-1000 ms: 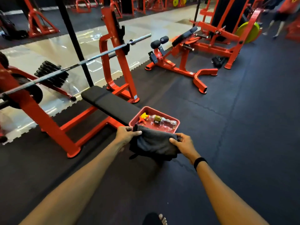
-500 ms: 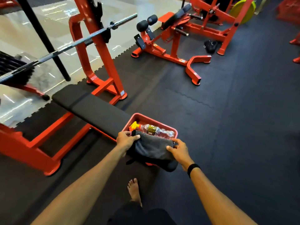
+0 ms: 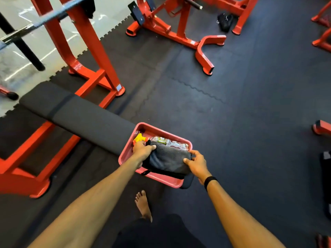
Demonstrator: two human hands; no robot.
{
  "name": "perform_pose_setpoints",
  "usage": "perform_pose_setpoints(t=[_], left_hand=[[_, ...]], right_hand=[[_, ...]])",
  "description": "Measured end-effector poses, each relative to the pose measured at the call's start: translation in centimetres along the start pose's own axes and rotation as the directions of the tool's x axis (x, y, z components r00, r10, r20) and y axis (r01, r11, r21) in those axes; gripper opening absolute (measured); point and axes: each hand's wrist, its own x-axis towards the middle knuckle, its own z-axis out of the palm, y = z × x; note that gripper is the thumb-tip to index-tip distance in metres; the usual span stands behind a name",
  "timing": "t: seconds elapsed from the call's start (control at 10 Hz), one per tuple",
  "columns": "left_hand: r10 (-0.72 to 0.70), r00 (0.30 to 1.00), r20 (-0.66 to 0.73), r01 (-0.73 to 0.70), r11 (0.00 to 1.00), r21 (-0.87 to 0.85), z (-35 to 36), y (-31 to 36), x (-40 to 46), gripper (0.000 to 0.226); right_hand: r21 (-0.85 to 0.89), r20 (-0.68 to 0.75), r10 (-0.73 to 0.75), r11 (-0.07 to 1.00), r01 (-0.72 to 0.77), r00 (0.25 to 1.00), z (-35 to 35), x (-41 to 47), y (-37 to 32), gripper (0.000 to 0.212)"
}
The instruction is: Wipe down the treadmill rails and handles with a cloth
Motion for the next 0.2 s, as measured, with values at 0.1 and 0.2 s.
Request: perform_pose_setpoints(t=[0.1, 0.2], left_hand=[[-0.052, 0.998, -0.02, 0.052, 0.999, -0.018, -0.02, 0.55, 0.58, 0.099], [-0.072, 0.996, -0.056, 0.072, 0.997, -0.003, -0.16, 1.49, 0.15, 0.081]], right_hand=[[0.003, 0.078, 0.244, 0.969, -0.245, 0.967, 0.03, 1.39, 0.34, 0.068], [-0.061, 0.084, 0.311, 0.95, -0.307, 0.947, -0.07, 1.77, 0.45, 0.067]])
